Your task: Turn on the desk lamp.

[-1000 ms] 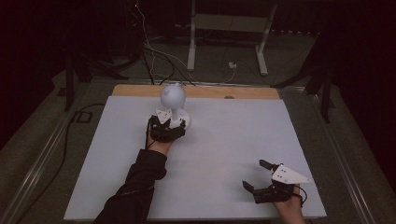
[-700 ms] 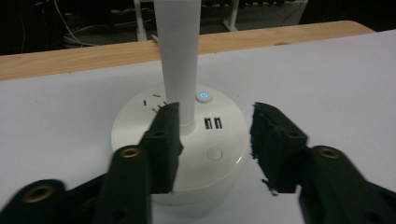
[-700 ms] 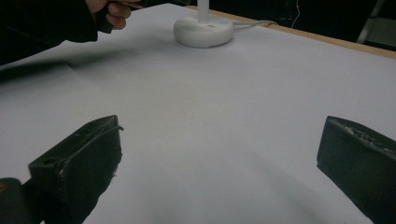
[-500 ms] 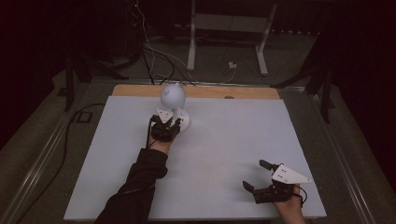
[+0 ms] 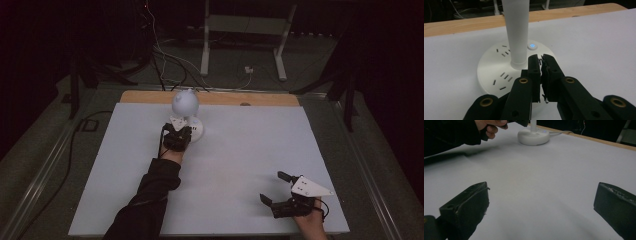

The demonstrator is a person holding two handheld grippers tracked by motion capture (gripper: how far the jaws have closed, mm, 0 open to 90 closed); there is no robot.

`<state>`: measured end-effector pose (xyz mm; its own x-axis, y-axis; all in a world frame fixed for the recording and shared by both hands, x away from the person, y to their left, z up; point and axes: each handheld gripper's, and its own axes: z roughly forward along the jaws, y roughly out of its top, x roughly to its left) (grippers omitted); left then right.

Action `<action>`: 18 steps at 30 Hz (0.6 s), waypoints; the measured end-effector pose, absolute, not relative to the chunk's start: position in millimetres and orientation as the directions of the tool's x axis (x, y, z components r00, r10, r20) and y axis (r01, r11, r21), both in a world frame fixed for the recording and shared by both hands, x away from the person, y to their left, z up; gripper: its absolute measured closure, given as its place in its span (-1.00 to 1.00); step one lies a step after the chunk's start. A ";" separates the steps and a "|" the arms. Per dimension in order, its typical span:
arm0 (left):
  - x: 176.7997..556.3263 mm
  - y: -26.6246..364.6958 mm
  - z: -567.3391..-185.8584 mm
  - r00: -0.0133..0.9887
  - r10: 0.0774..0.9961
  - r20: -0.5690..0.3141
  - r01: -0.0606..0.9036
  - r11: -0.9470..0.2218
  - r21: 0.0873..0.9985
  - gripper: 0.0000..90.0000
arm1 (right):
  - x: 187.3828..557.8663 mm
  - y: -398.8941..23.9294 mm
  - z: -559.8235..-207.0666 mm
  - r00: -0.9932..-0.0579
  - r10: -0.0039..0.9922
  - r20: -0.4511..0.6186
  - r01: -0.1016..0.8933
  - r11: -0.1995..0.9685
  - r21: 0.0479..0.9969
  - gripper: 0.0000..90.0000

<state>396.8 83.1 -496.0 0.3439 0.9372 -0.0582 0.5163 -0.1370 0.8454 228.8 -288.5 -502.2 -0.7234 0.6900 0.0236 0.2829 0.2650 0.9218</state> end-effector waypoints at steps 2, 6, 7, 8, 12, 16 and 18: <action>397.9 81.9 -497.8 0.360 0.932 -0.048 0.517 -0.156 0.842 0.97 | 228.7 -288.2 -502.1 -0.724 0.689 0.022 0.283 0.267 0.921 -1.00; 400.0 82.3 -501.0 0.370 0.927 -0.058 0.527 -0.158 0.835 1.00 | 228.8 -288.5 -502.3 -0.724 0.690 0.024 0.284 0.266 0.921 -1.00; 400.7 82.5 -502.1 0.371 0.927 -0.052 0.527 -0.164 0.834 1.00 | 228.8 -288.6 -502.3 -0.724 0.690 0.023 0.283 0.266 0.921 -1.00; 401.7 83.2 -503.2 0.374 0.926 -0.058 0.532 -0.163 0.831 1.00 | 228.9 -288.7 -502.2 -0.724 0.689 0.024 0.283 0.265 0.922 -1.00; 404.2 85.0 -507.5 0.382 0.921 -0.073 0.545 -0.161 0.823 1.00 | 229.0 -288.8 -502.5 -0.724 0.689 0.026 0.284 0.264 0.922 -1.00; 405.3 85.7 -508.9 0.386 0.920 -0.074 0.544 -0.162 0.823 1.00 | 229.1 -288.9 -502.1 -0.724 0.689 0.023 0.280 0.264 0.923 -1.00; 405.6 85.7 -509.0 0.388 0.919 -0.071 0.541 -0.164 0.825 1.00 | 228.9 -288.8 -502.5 -0.724 0.689 0.026 0.284 0.264 0.922 -1.00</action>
